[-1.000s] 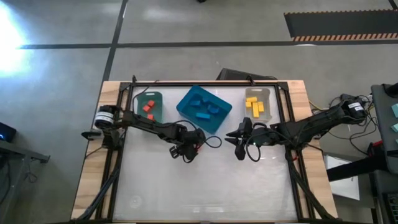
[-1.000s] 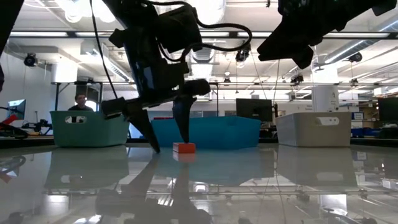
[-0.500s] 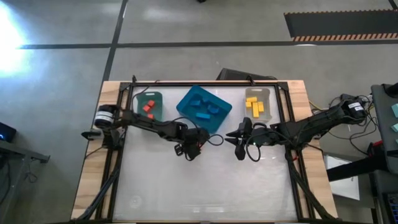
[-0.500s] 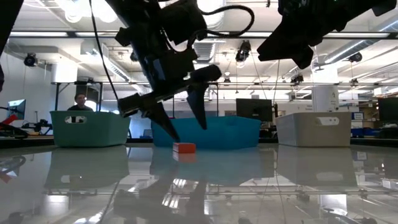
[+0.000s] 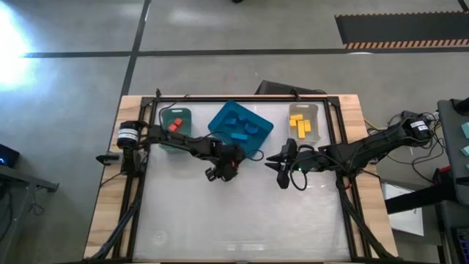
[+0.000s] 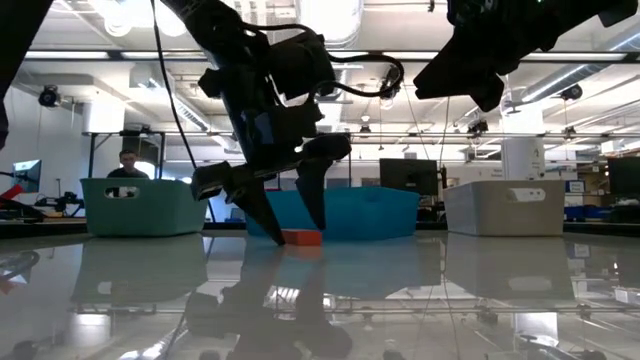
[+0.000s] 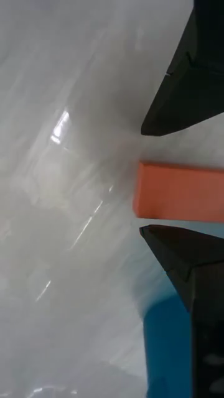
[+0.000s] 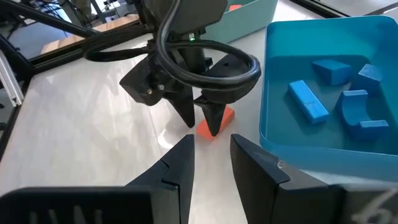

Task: Sort & place blocks by color
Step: Put the orange block into the green bin

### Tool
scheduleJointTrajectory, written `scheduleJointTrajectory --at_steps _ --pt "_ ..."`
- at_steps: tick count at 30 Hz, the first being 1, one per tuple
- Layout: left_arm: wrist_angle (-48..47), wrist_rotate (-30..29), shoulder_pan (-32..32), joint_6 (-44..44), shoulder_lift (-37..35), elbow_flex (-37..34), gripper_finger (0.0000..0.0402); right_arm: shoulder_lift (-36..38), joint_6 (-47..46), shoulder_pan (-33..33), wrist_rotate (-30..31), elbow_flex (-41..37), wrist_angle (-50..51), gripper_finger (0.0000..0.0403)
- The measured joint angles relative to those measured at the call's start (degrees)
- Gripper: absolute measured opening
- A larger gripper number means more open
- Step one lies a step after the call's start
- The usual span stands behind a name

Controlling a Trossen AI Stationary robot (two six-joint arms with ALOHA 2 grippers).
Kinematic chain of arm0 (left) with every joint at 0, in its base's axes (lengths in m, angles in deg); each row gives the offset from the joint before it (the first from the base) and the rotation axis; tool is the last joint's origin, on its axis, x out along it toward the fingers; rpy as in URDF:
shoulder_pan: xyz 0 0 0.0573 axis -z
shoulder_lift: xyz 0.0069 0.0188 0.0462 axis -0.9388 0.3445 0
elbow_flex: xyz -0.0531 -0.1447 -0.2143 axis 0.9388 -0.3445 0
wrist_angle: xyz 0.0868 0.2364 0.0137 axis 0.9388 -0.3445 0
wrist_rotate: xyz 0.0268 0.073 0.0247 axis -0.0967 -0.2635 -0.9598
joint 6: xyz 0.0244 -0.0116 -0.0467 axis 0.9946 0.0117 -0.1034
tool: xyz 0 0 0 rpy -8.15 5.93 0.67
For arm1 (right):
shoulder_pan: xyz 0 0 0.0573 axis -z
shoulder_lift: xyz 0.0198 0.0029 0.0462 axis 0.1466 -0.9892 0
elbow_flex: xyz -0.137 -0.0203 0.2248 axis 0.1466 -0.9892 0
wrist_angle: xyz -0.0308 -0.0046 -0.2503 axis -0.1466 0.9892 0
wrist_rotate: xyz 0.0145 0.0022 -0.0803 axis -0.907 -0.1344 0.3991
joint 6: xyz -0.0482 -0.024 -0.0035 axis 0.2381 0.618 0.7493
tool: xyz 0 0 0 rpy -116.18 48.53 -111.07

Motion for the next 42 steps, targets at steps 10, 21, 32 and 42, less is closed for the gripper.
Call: scheduleJointTrajectory --at_steps 10,21,32,42 --pt "-0.76 1.42 -0.5 -4.27 0.04 -0.07 0.0184 0.0 0.13 0.0 0.0 -0.02 0.02 0.0093" --pt "-2.75 3.89 0.29 -9.05 -1.04 -0.15 0.0138 0.0 0.15 0.0 0.0 -0.02 0.04 0.0093" --pt "-3.08 4.13 0.81 -16.74 -1.41 0.44 0.0136 0.0 0.2 0.0 -0.02 -0.26 0.07 0.0093" --pt "-3.34 2.16 3.27 -24.8 -8.15 0.45 0.0136 -0.02 0.17 -0.66 -0.46 -0.59 0.22 0.0093"
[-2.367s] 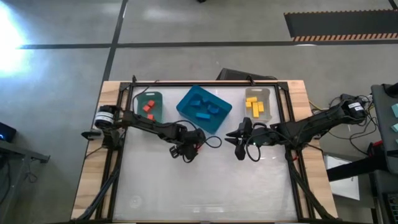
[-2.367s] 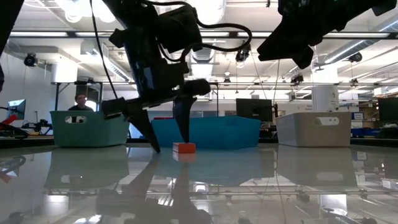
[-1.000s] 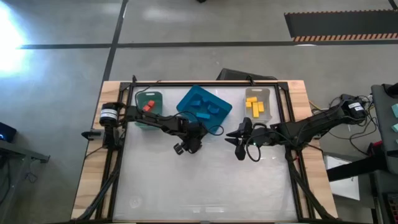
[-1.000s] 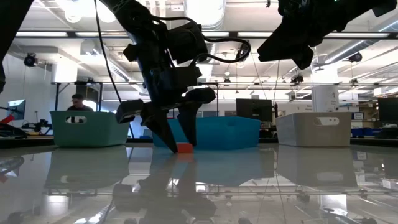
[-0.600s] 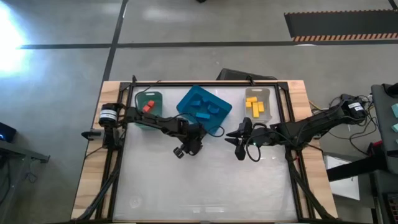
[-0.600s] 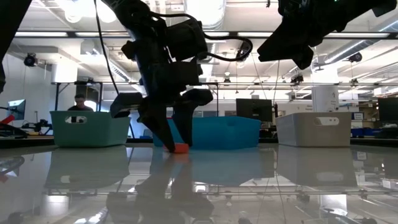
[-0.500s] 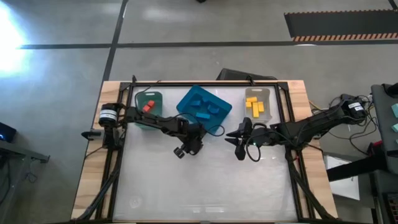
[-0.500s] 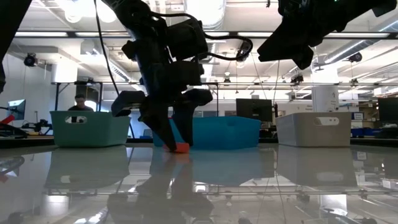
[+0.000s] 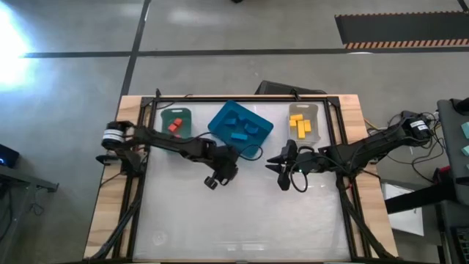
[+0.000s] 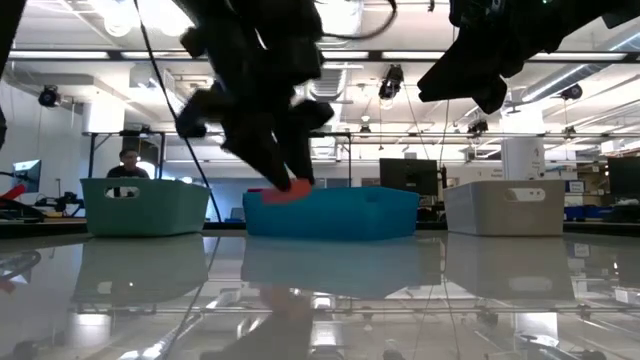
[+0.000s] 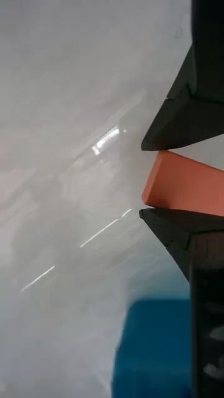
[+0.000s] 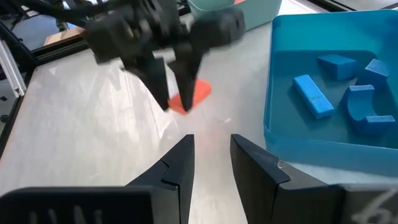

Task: Sort & place blocks by color
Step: Put the orange block into the green bin

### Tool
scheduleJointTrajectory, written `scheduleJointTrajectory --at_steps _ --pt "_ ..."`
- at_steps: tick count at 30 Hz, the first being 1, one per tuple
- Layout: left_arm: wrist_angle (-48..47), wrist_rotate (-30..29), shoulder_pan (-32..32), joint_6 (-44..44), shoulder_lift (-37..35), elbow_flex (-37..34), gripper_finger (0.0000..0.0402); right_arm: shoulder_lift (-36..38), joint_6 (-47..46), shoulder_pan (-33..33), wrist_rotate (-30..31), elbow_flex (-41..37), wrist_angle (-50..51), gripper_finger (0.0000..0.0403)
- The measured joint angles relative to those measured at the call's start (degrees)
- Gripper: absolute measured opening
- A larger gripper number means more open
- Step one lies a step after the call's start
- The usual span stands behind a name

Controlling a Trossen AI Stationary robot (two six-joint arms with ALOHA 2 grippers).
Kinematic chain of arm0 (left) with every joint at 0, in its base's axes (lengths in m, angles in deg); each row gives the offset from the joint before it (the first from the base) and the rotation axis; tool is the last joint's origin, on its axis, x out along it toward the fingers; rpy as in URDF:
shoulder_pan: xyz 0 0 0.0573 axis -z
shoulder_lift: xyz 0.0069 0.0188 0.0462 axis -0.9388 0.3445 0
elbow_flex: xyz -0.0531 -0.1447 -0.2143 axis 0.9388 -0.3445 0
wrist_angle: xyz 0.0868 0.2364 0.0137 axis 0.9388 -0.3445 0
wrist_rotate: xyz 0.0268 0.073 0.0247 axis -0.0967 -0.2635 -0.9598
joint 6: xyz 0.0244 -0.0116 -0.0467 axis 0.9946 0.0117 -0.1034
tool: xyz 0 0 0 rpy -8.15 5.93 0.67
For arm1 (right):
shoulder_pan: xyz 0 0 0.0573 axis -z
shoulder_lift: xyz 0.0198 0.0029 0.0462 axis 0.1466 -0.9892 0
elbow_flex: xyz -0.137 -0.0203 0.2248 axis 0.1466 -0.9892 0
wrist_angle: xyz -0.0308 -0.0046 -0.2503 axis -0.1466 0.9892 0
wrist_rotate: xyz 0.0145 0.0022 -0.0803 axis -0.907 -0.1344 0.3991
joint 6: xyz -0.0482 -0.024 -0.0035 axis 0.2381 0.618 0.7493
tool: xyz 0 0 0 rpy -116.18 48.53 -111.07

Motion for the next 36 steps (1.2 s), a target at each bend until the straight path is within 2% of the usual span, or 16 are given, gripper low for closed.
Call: scheduleJointTrajectory --at_steps 3,6,13,20,24,30,36 --pt "-1.63 -1.19 0.12 -2.61 -3.71 -0.25 0.0136 0.0 0.0 -0.13 0.02 0.0 -0.02 0.0093" --pt "-3.22 -4.87 0.1 -5.62 -7.84 -0.36 0.0136 0.02 0.0 -0.32 0.02 0.0 0.0 0.0093" --pt "-9.24 -19.26 -1.35 -8.02 -17.32 -1.21 0.0136 0.0 -0.31 -1.01 0.02 -0.35 0.05 0.0093" --pt "-15.72 -29.32 -8.44 -13.97 -23.13 -1.76 0.0136 0.0 -0.5 -1.14 0.0 -0.37 -0.43 0.0093" --pt "-18.69 -32.03 -14.87 -20.61 -24.49 -4.38 0.0136 0.0 -1.22 -1.11 0.02 -0.37 -0.44 0.0093" --pt "-19.02 -32.91 -23.78 -28.34 -25.18 -11.62 0.0136 0.0 -2.64 -1.78 0.02 -0.37 -0.42 0.0093" --pt "-16.46 -32.93 -27.18 -30.45 -25.18 -17.16 0.0136 0.0 -2.64 -2.01 0.45 -0.37 -0.42 0.0093"
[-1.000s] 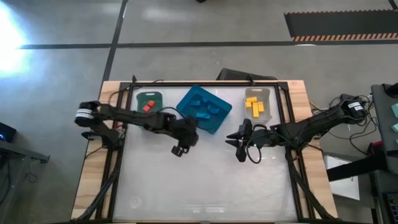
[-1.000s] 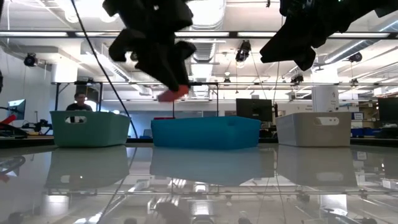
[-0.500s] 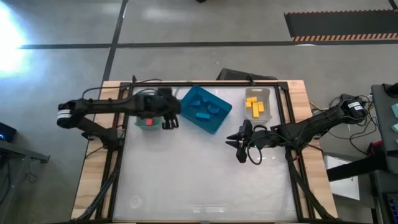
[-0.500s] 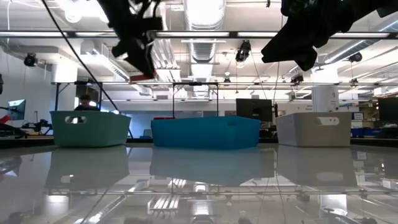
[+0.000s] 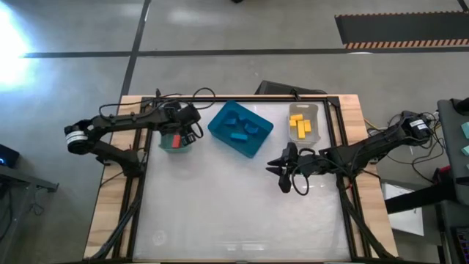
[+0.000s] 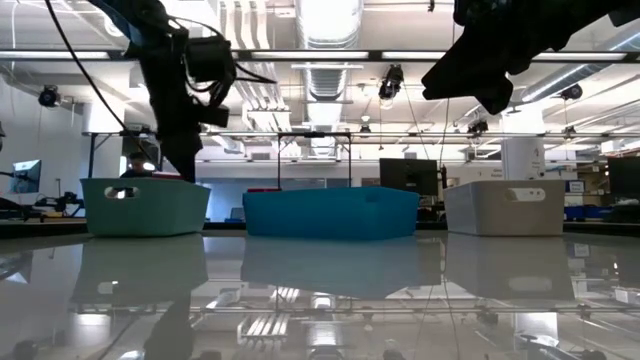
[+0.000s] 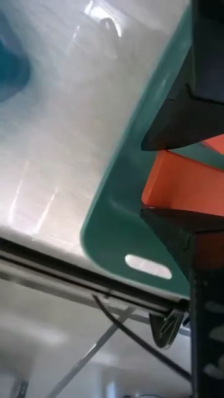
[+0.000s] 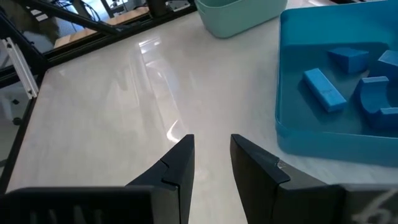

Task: Sort & place blocks by color
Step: Put the orange block into the green bin

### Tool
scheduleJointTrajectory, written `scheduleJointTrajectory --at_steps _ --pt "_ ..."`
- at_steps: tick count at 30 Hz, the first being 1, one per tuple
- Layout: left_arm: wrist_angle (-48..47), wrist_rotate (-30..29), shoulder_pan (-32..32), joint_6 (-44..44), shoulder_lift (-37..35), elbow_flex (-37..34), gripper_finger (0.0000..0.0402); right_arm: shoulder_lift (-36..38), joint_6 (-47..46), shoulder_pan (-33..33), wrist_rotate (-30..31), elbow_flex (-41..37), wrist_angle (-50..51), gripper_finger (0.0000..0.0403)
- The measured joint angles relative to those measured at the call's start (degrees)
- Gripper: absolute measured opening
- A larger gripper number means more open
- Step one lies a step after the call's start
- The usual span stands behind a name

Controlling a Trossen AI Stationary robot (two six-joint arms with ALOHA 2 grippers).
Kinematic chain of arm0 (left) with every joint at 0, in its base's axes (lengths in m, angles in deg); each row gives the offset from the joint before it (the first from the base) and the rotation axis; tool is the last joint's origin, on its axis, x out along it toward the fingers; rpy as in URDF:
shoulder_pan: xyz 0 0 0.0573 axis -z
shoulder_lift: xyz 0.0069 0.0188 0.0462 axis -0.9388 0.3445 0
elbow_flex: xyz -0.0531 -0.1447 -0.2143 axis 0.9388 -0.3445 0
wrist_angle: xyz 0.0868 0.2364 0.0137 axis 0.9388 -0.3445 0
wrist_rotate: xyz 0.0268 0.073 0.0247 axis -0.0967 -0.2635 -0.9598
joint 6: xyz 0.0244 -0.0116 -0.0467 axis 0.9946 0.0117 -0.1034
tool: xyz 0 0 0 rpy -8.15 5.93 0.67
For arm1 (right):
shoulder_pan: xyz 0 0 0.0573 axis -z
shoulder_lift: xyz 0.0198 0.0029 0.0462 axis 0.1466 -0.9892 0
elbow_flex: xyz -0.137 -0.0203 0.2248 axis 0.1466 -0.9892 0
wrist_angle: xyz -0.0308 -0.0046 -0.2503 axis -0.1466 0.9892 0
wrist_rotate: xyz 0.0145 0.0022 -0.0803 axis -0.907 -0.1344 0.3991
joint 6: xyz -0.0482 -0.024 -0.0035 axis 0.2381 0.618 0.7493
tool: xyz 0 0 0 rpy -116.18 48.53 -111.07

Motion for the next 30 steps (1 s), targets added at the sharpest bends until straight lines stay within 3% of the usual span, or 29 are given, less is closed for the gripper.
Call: scheduleJointTrajectory --at_steps 30 --pt "3.7 0.02 -0.15 -0.09 0.13 -1.76 0.0137 -3.48 -0.87 0.02 0.06 -0.04 -1.04 0.0093"
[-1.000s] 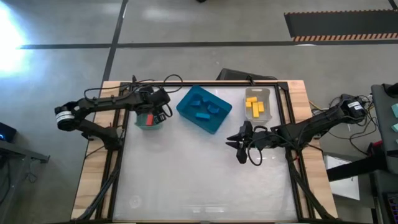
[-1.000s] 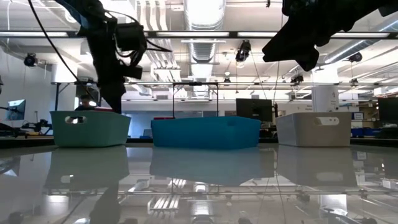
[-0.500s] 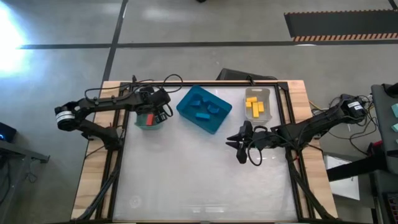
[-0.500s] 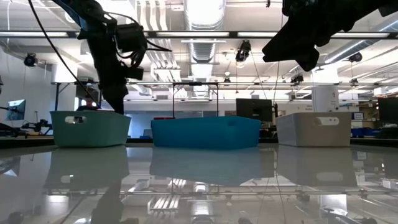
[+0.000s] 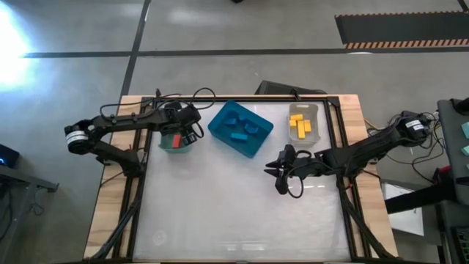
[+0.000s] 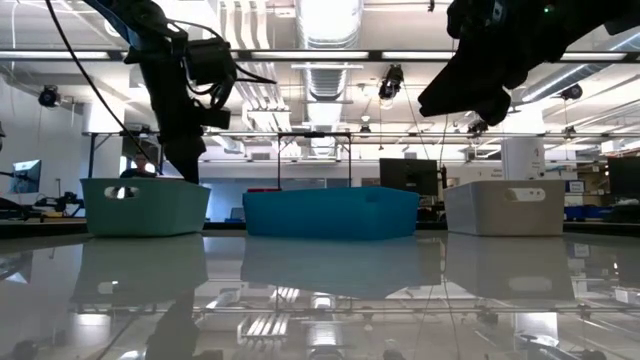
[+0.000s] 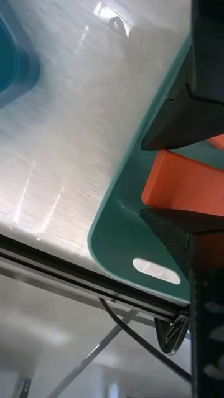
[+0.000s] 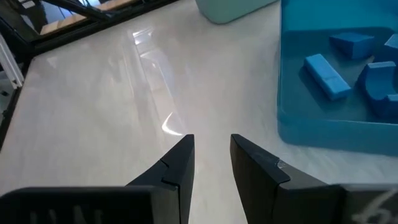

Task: Sort & place blocks by color
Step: Put the orange block into the green bin

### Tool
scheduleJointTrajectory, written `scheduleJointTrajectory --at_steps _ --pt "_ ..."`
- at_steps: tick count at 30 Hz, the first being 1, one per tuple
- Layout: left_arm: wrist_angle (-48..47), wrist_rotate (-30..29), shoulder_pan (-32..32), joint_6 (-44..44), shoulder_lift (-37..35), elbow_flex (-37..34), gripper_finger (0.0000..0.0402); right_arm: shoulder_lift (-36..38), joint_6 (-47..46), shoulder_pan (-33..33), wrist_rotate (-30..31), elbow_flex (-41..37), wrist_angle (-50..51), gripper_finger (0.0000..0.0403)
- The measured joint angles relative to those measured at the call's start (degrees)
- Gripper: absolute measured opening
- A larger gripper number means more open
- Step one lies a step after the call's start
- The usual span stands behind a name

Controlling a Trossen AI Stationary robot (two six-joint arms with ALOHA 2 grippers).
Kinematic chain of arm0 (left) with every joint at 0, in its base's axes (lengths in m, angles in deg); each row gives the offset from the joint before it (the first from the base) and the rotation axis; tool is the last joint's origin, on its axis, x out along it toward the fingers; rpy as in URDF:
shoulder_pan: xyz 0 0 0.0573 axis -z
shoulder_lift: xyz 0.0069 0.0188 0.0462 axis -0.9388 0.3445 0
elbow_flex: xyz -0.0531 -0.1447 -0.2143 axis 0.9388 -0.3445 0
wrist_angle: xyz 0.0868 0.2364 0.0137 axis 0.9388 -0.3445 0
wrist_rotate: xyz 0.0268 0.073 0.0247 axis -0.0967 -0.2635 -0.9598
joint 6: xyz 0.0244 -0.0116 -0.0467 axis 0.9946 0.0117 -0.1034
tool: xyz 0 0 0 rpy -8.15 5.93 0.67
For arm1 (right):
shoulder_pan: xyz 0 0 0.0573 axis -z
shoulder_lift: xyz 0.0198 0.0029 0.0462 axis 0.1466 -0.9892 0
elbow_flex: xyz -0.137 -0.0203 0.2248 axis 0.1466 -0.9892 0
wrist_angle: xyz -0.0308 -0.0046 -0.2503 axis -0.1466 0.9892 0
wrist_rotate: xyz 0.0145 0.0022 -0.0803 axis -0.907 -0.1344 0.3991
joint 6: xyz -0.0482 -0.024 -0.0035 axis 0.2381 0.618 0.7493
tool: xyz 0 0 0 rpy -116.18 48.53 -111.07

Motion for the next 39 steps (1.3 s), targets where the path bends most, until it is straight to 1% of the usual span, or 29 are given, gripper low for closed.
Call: scheduleJointTrajectory --at_steps 8,35,39 --pt "-0.01 0.02 0.0 0.02 0.0 0.0 0.0137 -2.27 -0.12 0.0 -0.01 0.0 -1.01 0.0093" --pt "-0.02 0.13 -0.02 0.01 0.0 0.0 0.0138 -2.27 0.11 0.0 -0.01 0.0 -1.04 0.0093" --pt "0.0 1.12 -0.02 0.0 0.0 0.0 0.0138 -2.25 0.12 0.0 -0.01 0.0 -1.03 0.0093"
